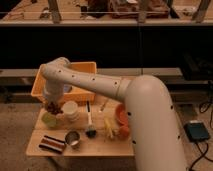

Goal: Place grapes in plastic cup

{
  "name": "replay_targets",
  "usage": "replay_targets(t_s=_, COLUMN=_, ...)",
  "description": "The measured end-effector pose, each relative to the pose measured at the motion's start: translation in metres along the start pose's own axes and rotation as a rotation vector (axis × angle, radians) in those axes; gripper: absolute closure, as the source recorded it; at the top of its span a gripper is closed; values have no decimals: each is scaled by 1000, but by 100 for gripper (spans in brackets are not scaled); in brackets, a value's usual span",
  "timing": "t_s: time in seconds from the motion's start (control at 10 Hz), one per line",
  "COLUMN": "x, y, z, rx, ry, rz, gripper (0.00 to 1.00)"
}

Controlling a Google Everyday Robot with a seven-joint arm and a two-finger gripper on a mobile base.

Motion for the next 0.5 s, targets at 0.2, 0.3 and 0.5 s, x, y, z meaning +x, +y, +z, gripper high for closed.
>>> replay_targets(t_s=0.2, x=-3, y=-1, z=9, rx=15, ry=14, rz=-58, gripper=100)
replay_targets(t_s=0.3, x=-2, y=-4, z=7, rx=18, ry=24, rz=-70, gripper=100)
replay_targets(t_s=0.5, x=6, y=-17, z=-7, rx=18, ry=53, rz=-102, gripper=100)
